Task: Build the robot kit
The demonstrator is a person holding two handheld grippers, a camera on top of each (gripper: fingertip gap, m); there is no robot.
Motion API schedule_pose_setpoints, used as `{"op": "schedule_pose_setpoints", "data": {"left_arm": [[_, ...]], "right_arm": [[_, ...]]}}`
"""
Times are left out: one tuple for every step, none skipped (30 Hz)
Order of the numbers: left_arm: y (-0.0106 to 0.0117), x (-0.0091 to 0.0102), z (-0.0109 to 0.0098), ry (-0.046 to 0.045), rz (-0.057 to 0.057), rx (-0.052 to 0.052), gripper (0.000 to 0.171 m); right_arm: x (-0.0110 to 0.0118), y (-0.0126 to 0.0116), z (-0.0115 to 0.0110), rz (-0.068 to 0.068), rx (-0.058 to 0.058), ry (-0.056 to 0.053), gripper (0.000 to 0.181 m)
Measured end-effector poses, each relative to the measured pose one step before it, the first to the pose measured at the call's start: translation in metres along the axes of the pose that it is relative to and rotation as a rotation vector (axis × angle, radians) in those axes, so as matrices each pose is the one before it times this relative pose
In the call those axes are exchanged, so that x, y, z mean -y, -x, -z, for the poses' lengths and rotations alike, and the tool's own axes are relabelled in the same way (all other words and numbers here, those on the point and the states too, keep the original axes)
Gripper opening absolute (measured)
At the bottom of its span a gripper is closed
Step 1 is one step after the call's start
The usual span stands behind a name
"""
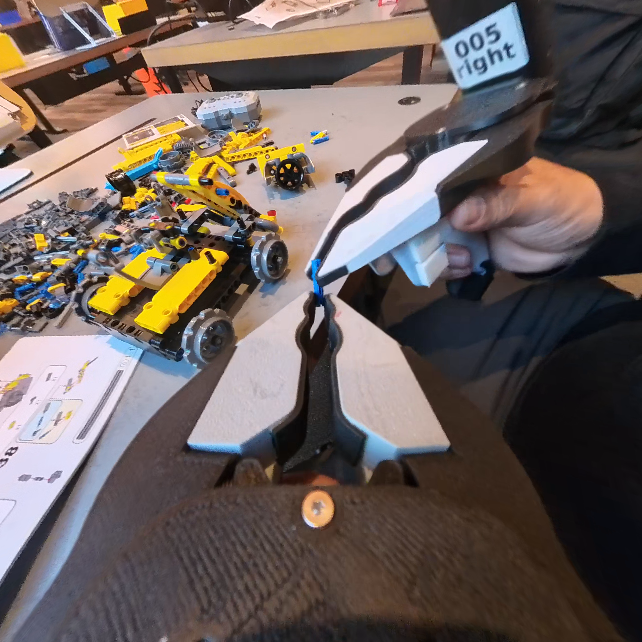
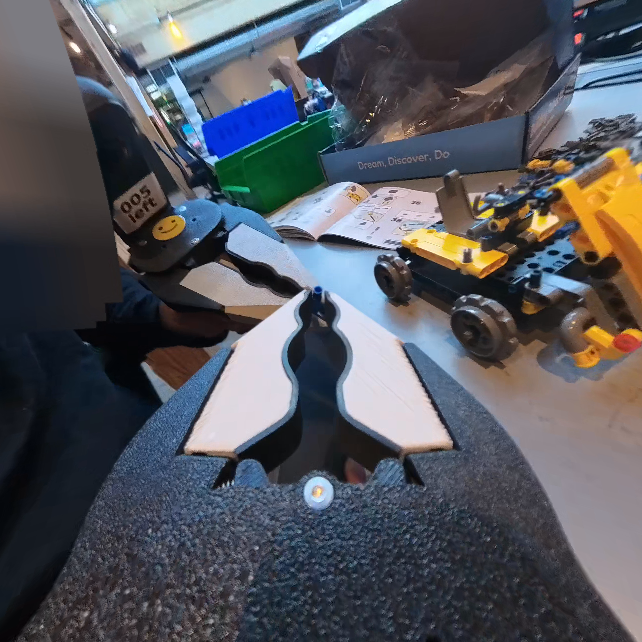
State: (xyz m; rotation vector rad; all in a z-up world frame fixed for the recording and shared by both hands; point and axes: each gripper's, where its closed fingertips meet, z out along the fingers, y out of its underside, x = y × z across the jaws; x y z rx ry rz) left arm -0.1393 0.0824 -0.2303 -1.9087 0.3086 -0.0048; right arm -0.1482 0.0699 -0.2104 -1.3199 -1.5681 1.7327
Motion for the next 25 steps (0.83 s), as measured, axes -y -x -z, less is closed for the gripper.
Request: {"op": "schedule_pose_setpoints", "data": {"left_arm": [[-0.00032,0.00009,0.00012,-0.00002,-0.016,0.0,0.003],[-0.00037,0.00012,0.00014,0.00084,-0.0114,-0.002,0.003],[-0.00067,0.00004,0.0002,0.00079,-0.0079,-0.0051,0.003],[-0.00055,0.00003,0.00027,-0.00146,-0.0051,-0.0035,0.003],[-0.00077,0.00001,0.00005,-0.00049,-0.0054,-0.005,0.003],[-0.00102,-0.00063,-0.00043,0.00358,-0.0079,-0.0059,0.003],[-0.00084,-0.00126,-0.00066,0.00729,-0.0091,-0.0049,0.003],[-0.00008,-0.00113,-0.00042,0.00644,-0.0086,0.0012,0.003],[-0.00012,-0.00057,-0.00046,0.00401,-0.0098,0.0016,0.003],[0.00034,-0.0005,-0.00022,0.00601,-0.0085,0.0034,0.003],[0.00144,-0.00027,0.00049,0.00669,-0.0022,0.0123,0.003],[0.00137,0.00081,0.00074,0.00057,-0.0014,0.0109,0.003],[0.00105,0.00105,0.00076,-0.00203,-0.0053,0.0086,0.003],[0.00202,0.00061,0.00068,-0.00053,-0.0081,0.0144,0.004],[0.00331,0.00071,0.00073,-0.0027,-0.0077,0.0229,0.01],[0.00283,0.00097,0.00074,-0.00528,-0.0064,0.0195,0.02],[0.0007,0.00113,0.00087,-0.00491,-0.0139,0.0061,0.021],[0.00034,0.00072,0.00093,-0.00082,-0.0216,0.0052,0.014],[0.00125,0.00056,0.00072,0.00032,-0.0235,0.0137,0.014],[0.00089,0.00001,0.0001,0.00378,-0.0209,0.0121,0.014],[0.0,-0.00041,0.00001,0.00482,-0.0176,0.0067,0.014],[0.00016,-0.00061,-0.00024,0.00517,-0.0187,0.0078,0.014],[0.00045,-0.00048,0.00002,0.00376,-0.0205,0.0111,0.014],[-0.00044,0.0007,0.00024,-0.00327,-0.0202,0.0045,0.013],[-0.00087,0.00116,0.00054,-0.00566,-0.0154,-0.0006,0.01]], "right_arm": [[0.00011,-0.0003,0.00045,0.0349,-0.0181,0.0083,0.008],[0.00004,0.00046,0.00011,0.0318,-0.0128,0.0075,0.007],[-0.00047,0.00089,-0.00012,0.0242,-0.0069,0.0098,0.007],[-0.00076,0.00077,-0.00024,0.0153,-0.0036,0.0104,0.007],[-0.00045,0.00104,-0.00017,0.0066,0.002,0.0062,0.006],[-0.00036,0.00114,0.00001,-0.0034,0.0082,0.0041,0.005],[-0.00077,0.00039,0.00013,-0.0134,0.0078,0.005,0.005],[-0.00089,-0.0005,0.0002,-0.018,0.0055,0.0039,0.005],[-0.00061,-0.00033,0.00017,-0.0185,0.0062,0.002,0.005],[-0.0005,-0.00029,0.00011,-0.0167,0.0044,0.0022,0.005],[-0.00007,-0.00056,0.00013,-0.0139,0.0013,-0.0002,0.005],[0.00078,-0.00051,0.00025,-0.0146,0.0,-0.0048,0.005],[0.0014,-0.00117,0.00047,-0.0175,-0.005,-0.0094,0.005],[0.00142,-0.00197,0.00075,-0.0187,-0.009,-0.0112,0.005],[0.00087,-0.00192,0.00059,-0.0211,-0.007,-0.0102,0.005],[0.00087,-0.00105,0.00056,-0.0259,-0.0002,-0.0116,0.004],[0.00059,-0.00011,0.00004,-0.0307,0.0074,-0.0099,0.004],[0.00007,-0.00014,-0.00006,-0.0323,0.0077,-0.0069,0.005],[0.00015,-0.00044,-0.0002,-0.0296,0.0054,-0.0083,0.005],[0.00013,-0.00044,0.00002,-0.0252,0.0046,-0.0086,0.004],[-0.00012,-0.00019,-0.0001,-0.0232,0.0062,-0.0062,0.004],[-0.00022,0.00003,-0.00013,-0.0234,0.0082,-0.0045,0.004],[0.00016,0.00023,-0.00007,-0.0229,0.01,-0.0061,0.004],[0.00065,0.00033,0.00017,-0.0206,0.0096,-0.0084,0.004],[0.00061,0.00002,0.00032,-0.0173,0.0067,-0.0077,0.004]]}}
